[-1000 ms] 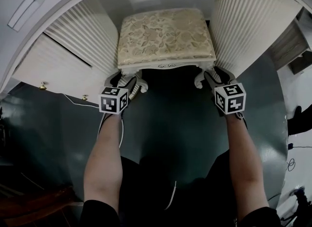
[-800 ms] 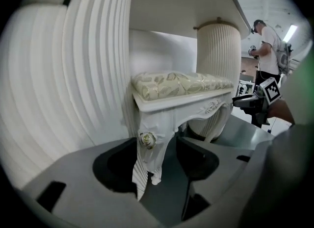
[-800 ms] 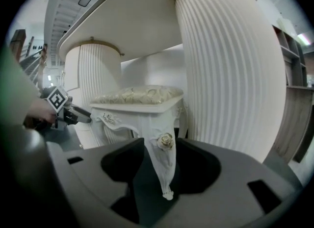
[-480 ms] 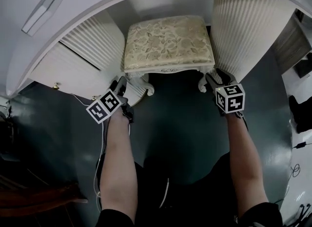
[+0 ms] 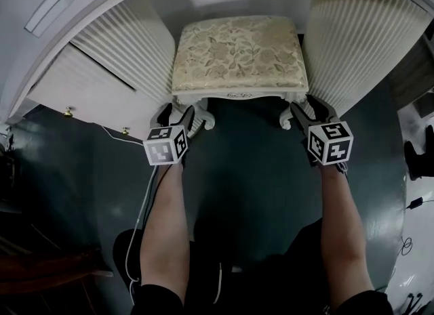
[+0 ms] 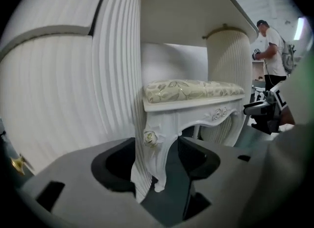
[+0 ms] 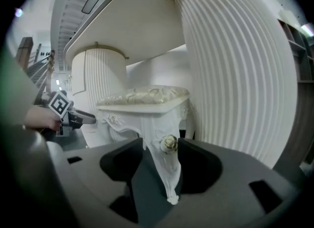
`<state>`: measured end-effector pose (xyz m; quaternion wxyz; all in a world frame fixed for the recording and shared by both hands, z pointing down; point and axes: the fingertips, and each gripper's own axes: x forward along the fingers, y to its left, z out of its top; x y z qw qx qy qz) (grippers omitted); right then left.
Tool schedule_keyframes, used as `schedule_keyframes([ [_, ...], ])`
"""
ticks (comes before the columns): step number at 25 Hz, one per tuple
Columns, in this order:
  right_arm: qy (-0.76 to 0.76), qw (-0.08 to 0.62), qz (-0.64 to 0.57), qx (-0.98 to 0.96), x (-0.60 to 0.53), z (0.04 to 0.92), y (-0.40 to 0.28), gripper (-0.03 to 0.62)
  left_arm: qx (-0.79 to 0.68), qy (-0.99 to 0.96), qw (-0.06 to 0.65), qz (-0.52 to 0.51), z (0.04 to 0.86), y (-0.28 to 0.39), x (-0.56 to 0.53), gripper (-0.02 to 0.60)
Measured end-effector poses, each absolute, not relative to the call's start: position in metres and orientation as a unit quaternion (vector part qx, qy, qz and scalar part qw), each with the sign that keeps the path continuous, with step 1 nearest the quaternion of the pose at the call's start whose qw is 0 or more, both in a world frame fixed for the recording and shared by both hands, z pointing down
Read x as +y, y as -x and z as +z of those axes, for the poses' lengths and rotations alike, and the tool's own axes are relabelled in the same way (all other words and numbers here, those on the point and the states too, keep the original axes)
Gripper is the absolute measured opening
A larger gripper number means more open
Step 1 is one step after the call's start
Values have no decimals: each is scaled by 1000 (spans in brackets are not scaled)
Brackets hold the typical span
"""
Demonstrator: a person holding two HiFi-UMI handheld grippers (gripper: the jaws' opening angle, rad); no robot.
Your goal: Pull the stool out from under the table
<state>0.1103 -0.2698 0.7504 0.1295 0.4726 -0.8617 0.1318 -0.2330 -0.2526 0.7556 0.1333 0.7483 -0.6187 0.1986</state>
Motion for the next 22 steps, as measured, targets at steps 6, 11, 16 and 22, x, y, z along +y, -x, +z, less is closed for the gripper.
schedule_keyframes([
  [6,-482,148,119,-855,-277,758,-111,219,-578,-768,97,259,770,228,-270,291],
  [11,-484,156,123,-852,-281,763,-109,229,-559,-777,81,280,769,219,-278,293],
  [16,-484,159,121,-852,-280,765,-109,227,-562,-775,85,275,771,217,-277,301],
  [22,-475,177,111,-855,-279,764,-110,209,-555,-781,104,267,769,212,-271,313],
])
